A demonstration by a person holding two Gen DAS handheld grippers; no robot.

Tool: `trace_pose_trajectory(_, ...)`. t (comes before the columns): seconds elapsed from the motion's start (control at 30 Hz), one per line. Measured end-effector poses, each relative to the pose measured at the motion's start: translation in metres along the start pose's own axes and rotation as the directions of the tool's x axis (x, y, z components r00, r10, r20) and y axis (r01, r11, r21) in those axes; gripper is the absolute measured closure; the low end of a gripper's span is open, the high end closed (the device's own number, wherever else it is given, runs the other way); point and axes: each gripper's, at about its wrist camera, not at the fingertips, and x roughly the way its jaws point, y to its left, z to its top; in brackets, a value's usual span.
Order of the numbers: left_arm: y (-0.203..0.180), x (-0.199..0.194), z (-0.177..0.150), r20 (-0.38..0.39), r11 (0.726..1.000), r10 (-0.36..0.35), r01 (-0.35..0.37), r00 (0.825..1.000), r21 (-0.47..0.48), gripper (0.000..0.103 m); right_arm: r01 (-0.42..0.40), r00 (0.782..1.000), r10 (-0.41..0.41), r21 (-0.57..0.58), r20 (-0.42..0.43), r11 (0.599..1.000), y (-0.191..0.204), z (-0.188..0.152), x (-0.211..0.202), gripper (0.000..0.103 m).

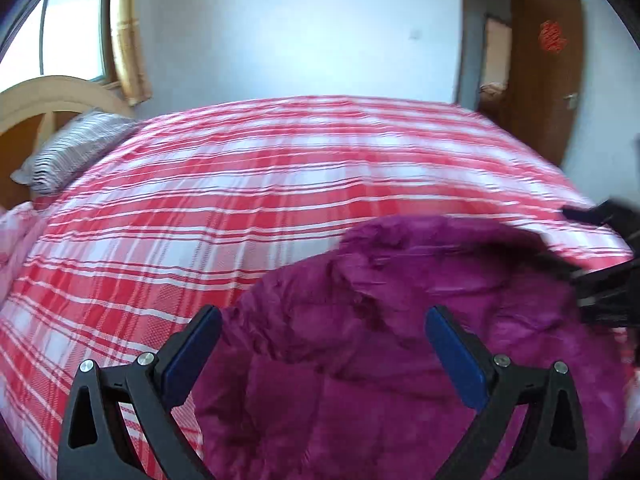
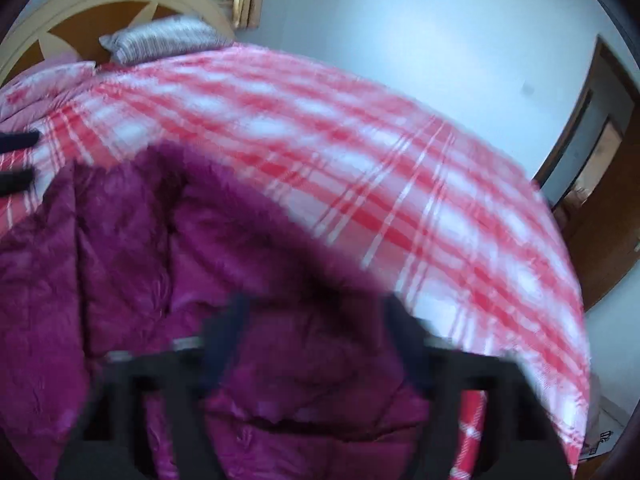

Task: Fold large clothes
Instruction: 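Fold the hem up toward the collar with the right gripper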

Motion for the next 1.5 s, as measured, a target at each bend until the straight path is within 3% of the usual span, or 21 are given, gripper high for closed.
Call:
trace_pose_trajectory(0.13, 0.005, 0.007, -0.010, -0.014, 0.998, -0.041, 0.040, 0.999, -0.058, 0.001, 0.034, 0.999, -0.032, -0.072, 0.018, 0.997, 0.008, 0.028, 0.007, 0.022)
trace_pose_trajectory(0.27, 0.016, 0.005, -0.014, -0.019, 0.998, -0.032, 0.030, 0.999, -0.063, 0.001, 0.009, 0.999, -0.015, -0.176, -0.031, 0.984, 0.030, 0.047, 0.041, 0.023)
trace_pose_trajectory(0.33, 0.029, 0.002, -0.009, -0.011, 0.996, -0.015, 0.014, 1.000, -0.087, 0.001, -0.029, 0.994, 0.007, -0.198, -0.111, 0.980, 0.037, 0.046, 0.062, 0.049)
trace_pose_trajectory(0.37, 0.036, 0.000, -0.005, -0.006, 0.994, -0.012, 0.011, 1.000, -0.106, 0.001, -0.040, 0.989, 0.010, -0.200, -0.145, 0.979, 0.040, 0.045, 0.069, 0.091)
trace_pose_trajectory(0.4, 0.044, -0.001, -0.002, 0.001, 0.991, -0.012, 0.012, 1.000, -0.130, 0.001, -0.051, 0.988, 0.021, -0.198, -0.155, 0.979, 0.041, 0.042, 0.070, 0.093)
trace_pose_trajectory(0.57, 0.057, -0.003, 0.022, 0.052, 0.983, -0.006, 0.015, 0.999, -0.184, 0.001, -0.008, 0.999, -0.003, -0.308, -0.036, 0.951, 0.057, 0.013, 0.038, 0.093)
trace_pose_trajectory(0.8, 0.002, 0.025, 0.050, 0.057, 0.999, 0.024, -0.022, 0.998, -0.027, 0.001, 0.092, 0.996, -0.092, -0.439, 0.021, 0.894, 0.084, -0.033, 0.032, 0.094)
trace_pose_trajectory(0.9, -0.019, 0.048, 0.045, -0.052, 0.994, 0.067, -0.062, 0.996, 0.086, 0.001, 0.103, 0.994, -0.105, -0.431, 0.021, 0.897, 0.086, -0.039, 0.037, 0.094)
trace_pose_trajectory(1.03, -0.032, 0.076, 0.008, -0.180, 0.957, 0.196, -0.148, 0.964, 0.249, 0.001, 0.095, 0.995, -0.094, -0.394, 0.023, 0.914, 0.079, -0.038, 0.036, 0.094)
trace_pose_trajectory(1.13, -0.025, 0.068, 0.003, -0.152, 0.969, 0.166, -0.132, 0.974, 0.211, 0.001, 0.088, 0.996, -0.086, -0.389, 0.023, 0.917, 0.078, -0.041, 0.037, 0.094)
trace_pose_trajectory(1.23, -0.016, 0.038, 0.021, -0.045, 0.994, 0.062, -0.057, 0.997, 0.089, 0.001, 0.093, 0.996, -0.089, -0.392, 0.027, 0.915, 0.080, -0.042, 0.038, 0.094)
trace_pose_trajectory(1.3, -0.012, 0.018, 0.036, 0.053, 1.000, -0.019, 0.018, 0.998, 0.018, 0.001, 0.099, 0.995, -0.094, -0.397, 0.031, 0.913, 0.082, -0.043, 0.040, 0.094)
trace_pose_trajectory(1.37, -0.013, 0.008, 0.046, 0.099, 0.999, -0.050, 0.052, 0.994, -0.013, 0.001, 0.107, 0.994, -0.101, -0.402, 0.036, 0.909, 0.084, -0.046, 0.041, 0.094)
trace_pose_trajectory(1.4, -0.018, 0.009, 0.052, 0.107, 0.998, -0.055, 0.056, 0.993, -0.006, 0.001, 0.111, 0.994, -0.104, -0.404, 0.038, 0.908, 0.083, -0.048, 0.041, 0.093)
trace_pose_trajectory(1.5, -0.039, 0.038, 0.057, 0.032, 0.996, -0.004, 0.001, 0.999, 0.087, 0.001, 0.123, 0.992, -0.114, -0.415, 0.048, 0.902, 0.086, -0.051, 0.042, 0.093)
